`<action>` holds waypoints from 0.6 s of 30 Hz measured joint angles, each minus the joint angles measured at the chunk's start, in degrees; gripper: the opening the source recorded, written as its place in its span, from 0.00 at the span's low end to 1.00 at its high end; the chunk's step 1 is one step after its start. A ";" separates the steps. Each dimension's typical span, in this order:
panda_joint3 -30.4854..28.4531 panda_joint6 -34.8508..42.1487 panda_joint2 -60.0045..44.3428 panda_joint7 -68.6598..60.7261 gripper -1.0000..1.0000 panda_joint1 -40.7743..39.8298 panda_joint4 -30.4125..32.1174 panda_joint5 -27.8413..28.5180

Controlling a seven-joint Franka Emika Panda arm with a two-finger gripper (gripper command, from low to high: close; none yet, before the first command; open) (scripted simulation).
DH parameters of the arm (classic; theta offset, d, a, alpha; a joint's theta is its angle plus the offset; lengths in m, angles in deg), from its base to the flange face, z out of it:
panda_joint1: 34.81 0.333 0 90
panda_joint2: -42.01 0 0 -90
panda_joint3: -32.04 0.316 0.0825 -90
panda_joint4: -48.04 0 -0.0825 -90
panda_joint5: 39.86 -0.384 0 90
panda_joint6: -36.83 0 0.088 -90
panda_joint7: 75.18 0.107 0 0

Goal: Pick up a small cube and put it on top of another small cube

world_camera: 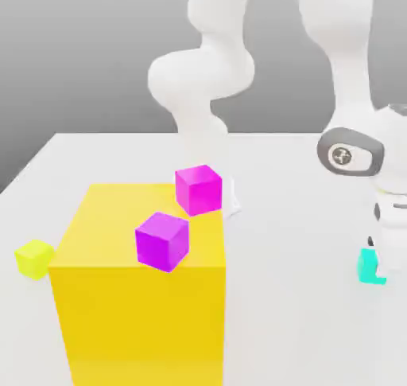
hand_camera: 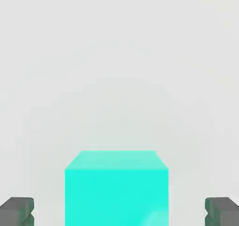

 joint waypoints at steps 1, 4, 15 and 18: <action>0.00 0.00 0.00 0.01 0.00 0.00 0.00 0.01; 0.01 0.03 0.00 0.10 0.00 -0.01 0.00 0.10; 3.92 14.90 17.34 -9.23 0.00 -8.57 1.98 -13.29; 1.60 21.90 23.70 -9.95 0.00 -13.16 1.17 -15.34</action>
